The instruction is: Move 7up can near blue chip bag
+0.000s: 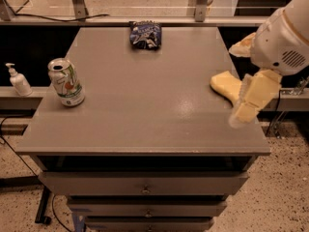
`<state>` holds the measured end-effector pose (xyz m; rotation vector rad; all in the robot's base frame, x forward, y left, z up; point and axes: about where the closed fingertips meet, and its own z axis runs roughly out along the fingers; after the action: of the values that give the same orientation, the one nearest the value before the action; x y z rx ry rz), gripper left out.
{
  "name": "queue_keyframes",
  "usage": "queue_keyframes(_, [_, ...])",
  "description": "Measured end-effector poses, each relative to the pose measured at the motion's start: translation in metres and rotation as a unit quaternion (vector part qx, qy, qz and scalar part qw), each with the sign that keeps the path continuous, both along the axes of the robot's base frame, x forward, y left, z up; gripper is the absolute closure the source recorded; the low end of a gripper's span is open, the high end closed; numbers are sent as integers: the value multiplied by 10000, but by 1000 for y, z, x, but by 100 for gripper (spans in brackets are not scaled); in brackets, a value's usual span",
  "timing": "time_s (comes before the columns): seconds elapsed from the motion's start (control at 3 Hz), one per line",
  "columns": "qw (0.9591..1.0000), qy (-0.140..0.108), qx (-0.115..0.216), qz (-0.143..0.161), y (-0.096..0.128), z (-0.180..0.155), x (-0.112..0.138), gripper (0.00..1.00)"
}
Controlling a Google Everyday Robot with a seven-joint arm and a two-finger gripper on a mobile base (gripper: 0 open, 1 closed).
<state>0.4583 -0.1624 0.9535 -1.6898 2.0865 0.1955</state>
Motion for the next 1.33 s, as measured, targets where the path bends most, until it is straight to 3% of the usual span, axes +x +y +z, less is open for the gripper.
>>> queue_keyframes(0.33, [9963,14,776,382,54,-13,3,0])
queue_keyframes(0.67, [9853,32,1576,652,112,-29,7,0])
queue_keyframes(1.33, [9834,-25,1690,664,122,-25,9,0])
